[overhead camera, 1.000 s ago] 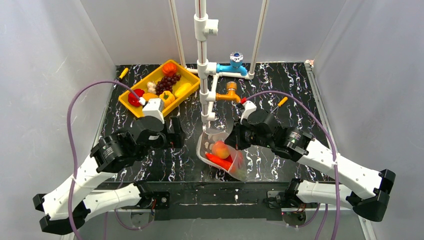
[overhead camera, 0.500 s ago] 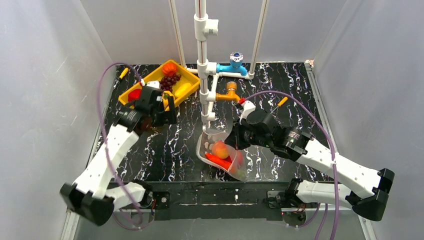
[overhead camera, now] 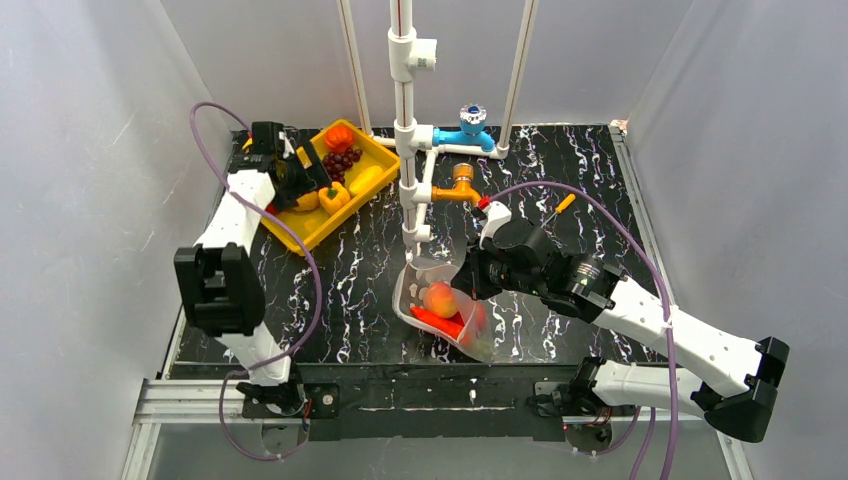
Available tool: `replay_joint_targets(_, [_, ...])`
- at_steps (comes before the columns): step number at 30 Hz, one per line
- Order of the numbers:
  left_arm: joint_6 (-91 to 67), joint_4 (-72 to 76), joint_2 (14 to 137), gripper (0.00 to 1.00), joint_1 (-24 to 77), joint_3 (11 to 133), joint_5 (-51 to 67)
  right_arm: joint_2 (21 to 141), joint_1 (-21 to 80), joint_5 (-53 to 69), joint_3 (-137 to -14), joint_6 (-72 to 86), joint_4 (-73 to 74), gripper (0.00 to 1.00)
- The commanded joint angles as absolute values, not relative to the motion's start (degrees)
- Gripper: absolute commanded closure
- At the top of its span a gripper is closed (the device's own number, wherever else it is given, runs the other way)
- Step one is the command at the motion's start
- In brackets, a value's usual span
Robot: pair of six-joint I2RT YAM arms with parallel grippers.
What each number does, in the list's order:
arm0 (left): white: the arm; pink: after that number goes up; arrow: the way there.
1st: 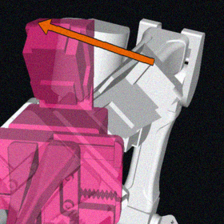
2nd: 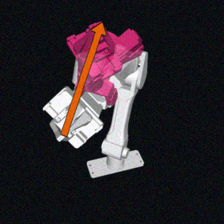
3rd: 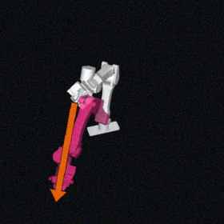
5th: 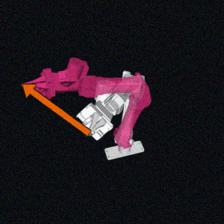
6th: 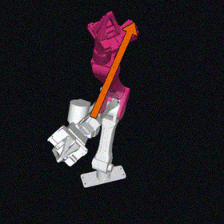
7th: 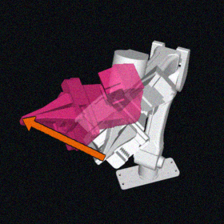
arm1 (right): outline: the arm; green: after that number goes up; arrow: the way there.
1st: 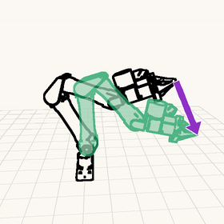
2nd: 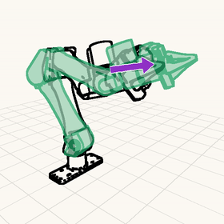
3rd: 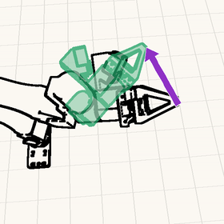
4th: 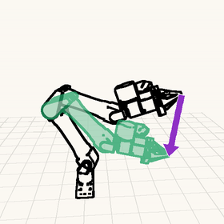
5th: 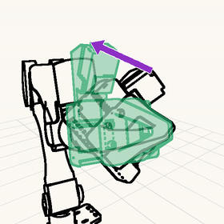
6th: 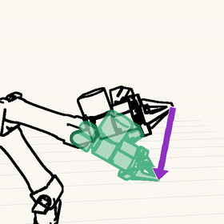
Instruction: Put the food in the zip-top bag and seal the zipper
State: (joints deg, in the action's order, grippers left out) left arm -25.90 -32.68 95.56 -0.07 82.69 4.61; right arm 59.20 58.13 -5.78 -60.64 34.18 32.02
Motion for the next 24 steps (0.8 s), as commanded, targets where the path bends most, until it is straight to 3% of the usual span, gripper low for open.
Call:
replay_joint_targets(1, [-25.59, -29.59, 101.82, 0.02, -3.23, 91.49, 8.15, 58.80, 57.80, -5.66, -62.23, 33.01, 31.28, 0.99])
replay_joint_targets(6, [-23.66, -30.07, 112.20, 0.12, -4.44, 101.04, 8.47, 58.71, 57.49, -5.35, -61.63, 33.12, 31.63, 0.99])
replay_joint_targets(13, [-18.42, -37.45, 124.15, 0.43, -4.55, 115.82, 2.68, 58.46, 56.80, -5.88, -61.29, 33.35, 32.28, 0.99])
replay_joint_targets(21, [-13.84, -40.50, 129.05, 0.43, -4.65, 120.48, -0.12, 59.55, 56.00, -4.82, -61.68, 33.08, 32.50, 0.99])
replay_joint_targets(24, [-14.70, -40.88, 130.48, 0.47, -4.72, 121.34, 0.91, 60.15, 55.85, -4.62, -62.16, 33.10, 32.56, 0.99])
